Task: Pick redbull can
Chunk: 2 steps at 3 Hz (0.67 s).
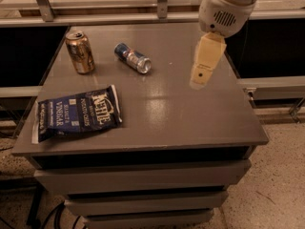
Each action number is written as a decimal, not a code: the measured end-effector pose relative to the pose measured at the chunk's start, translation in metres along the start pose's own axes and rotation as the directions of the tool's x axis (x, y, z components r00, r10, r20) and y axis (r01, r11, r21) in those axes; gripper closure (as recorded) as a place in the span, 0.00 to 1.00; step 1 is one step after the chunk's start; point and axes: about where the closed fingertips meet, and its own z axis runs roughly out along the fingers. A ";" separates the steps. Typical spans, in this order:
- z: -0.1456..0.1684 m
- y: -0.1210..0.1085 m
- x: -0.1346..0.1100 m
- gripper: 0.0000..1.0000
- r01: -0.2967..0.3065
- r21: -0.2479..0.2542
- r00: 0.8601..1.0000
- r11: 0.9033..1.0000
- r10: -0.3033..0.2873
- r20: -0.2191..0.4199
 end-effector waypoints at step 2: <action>0.032 -0.014 -0.062 0.00 -0.074 -0.038 0.997 0.997 0.074 0.013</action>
Offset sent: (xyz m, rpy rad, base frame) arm 0.0424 0.0824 -0.0285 0.0418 0.1365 -0.0962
